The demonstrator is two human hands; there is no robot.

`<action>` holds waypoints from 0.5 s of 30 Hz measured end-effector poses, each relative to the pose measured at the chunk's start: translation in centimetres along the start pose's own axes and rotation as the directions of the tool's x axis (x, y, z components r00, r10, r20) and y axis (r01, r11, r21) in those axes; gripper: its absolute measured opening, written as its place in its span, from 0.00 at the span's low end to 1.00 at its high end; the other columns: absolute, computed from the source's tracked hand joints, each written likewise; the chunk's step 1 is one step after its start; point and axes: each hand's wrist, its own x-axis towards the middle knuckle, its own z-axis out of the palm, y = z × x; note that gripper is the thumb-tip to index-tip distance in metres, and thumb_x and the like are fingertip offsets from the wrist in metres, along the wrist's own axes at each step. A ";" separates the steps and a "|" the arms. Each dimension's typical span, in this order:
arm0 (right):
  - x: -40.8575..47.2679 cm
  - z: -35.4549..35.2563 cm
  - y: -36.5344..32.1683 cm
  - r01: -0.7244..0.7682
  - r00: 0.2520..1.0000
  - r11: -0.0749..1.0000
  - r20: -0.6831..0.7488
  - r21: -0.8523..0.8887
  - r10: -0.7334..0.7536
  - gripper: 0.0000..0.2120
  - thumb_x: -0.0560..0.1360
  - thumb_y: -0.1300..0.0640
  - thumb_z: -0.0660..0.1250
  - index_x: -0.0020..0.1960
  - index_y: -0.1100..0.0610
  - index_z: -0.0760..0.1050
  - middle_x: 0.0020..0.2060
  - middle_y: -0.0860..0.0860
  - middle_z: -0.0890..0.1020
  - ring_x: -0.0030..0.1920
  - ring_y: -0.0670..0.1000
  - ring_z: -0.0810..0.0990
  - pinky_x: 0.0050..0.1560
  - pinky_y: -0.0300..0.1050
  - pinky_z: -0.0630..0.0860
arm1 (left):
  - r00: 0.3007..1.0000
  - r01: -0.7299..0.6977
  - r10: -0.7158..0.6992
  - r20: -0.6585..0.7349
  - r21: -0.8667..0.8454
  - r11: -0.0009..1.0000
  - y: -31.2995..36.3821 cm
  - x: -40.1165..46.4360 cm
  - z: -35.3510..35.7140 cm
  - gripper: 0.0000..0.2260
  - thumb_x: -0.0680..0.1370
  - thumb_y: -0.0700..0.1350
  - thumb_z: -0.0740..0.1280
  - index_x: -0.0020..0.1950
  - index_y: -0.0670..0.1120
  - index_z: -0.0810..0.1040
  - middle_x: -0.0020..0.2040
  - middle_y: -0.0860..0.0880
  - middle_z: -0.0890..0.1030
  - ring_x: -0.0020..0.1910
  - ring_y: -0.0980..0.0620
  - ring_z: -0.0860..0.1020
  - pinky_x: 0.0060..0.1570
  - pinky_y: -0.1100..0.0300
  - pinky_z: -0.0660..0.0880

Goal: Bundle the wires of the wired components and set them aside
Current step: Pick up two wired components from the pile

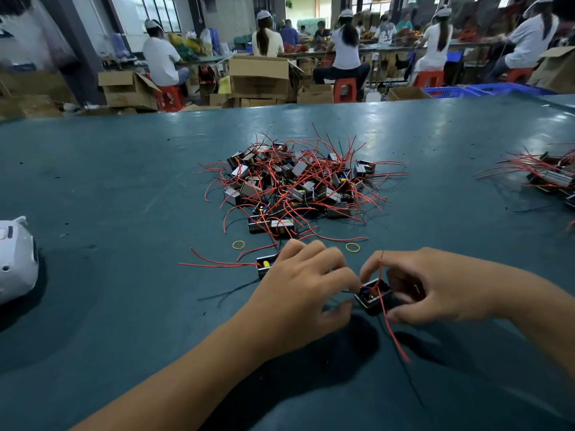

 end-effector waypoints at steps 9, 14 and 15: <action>0.6 0.6 0.1 0.151 0.982 0.988 -0.123 0.041 -0.145 0.12 0.73 0.48 0.74 0.54 0.44 0.77 0.28 0.51 0.70 0.29 0.45 0.65 0.31 0.36 0.63 | 0.982 -0.020 0.028 0.188 -0.046 0.999 0.5 -0.2 0.2 0.11 0.74 0.47 0.73 0.55 0.50 0.84 0.38 0.52 0.80 0.39 0.49 0.79 0.39 0.57 0.67; 0.4 0.1 0.5 0.150 0.977 0.987 -0.160 0.061 -0.139 0.06 0.75 0.48 0.72 0.50 0.45 0.78 0.35 0.50 0.80 0.33 0.51 0.75 0.35 0.46 0.72 | 0.983 0.018 -0.005 0.185 -0.068 0.997 0.5 -0.3 0.4 0.12 0.75 0.49 0.69 0.58 0.49 0.82 0.40 0.52 0.81 0.41 0.48 0.79 0.40 0.54 0.71; 0.4 -0.1 0.5 0.150 0.977 0.986 -0.163 0.068 -0.137 0.05 0.75 0.48 0.71 0.50 0.45 0.78 0.36 0.51 0.81 0.34 0.52 0.76 0.37 0.49 0.74 | 0.981 0.058 -0.041 0.188 -0.082 0.995 0.5 -0.3 0.4 0.13 0.76 0.50 0.67 0.59 0.49 0.81 0.41 0.52 0.82 0.42 0.48 0.80 0.42 0.53 0.71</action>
